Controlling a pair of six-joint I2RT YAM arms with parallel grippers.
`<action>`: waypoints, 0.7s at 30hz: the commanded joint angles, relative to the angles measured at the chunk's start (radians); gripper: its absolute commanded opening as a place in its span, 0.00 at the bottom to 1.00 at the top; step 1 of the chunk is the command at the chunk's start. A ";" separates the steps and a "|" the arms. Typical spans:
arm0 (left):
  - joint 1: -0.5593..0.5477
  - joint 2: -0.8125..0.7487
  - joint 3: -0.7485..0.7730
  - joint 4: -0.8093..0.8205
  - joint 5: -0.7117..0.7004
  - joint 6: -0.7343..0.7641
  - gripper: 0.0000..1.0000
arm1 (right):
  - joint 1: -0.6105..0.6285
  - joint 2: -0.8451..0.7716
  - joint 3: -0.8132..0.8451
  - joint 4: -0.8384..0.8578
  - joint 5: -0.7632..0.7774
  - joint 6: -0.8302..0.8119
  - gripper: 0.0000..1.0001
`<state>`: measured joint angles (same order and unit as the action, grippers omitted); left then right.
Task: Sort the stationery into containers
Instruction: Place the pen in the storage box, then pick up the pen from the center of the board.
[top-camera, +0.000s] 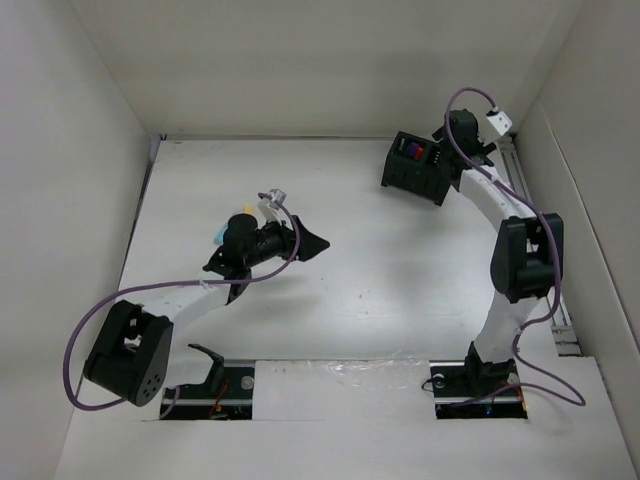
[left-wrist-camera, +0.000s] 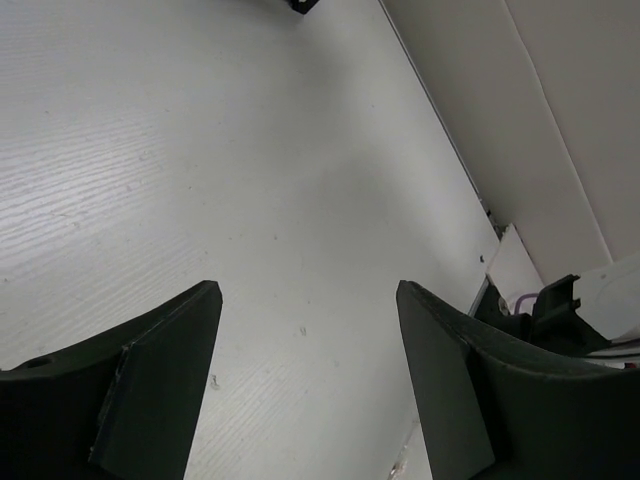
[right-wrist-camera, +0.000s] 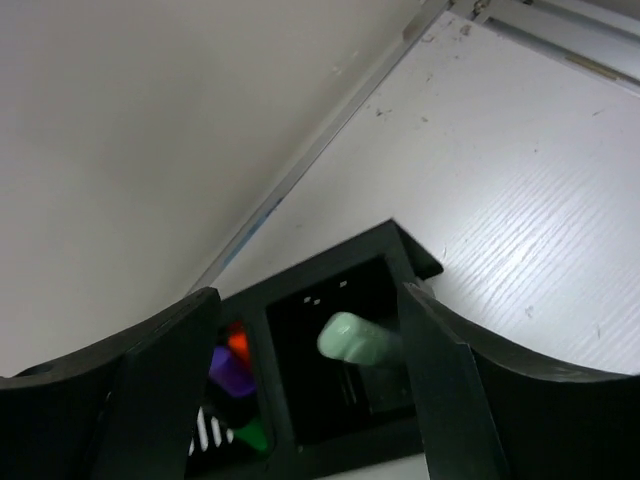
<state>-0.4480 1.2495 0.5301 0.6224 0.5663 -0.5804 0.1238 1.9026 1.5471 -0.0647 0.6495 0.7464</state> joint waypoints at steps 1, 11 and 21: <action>0.000 0.008 0.010 0.014 -0.037 0.014 0.66 | 0.027 -0.159 -0.016 0.008 -0.027 0.059 0.78; 0.000 -0.033 0.080 -0.243 -0.394 0.041 0.22 | 0.276 -0.624 -0.614 0.198 -0.203 0.203 0.18; 0.074 -0.101 0.109 -0.513 -0.703 -0.101 0.43 | 0.395 -0.806 -0.780 0.198 -0.384 0.194 0.03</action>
<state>-0.3759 1.1633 0.5785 0.2127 -0.0006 -0.6384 0.5030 1.1484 0.7780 0.0803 0.3294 0.9382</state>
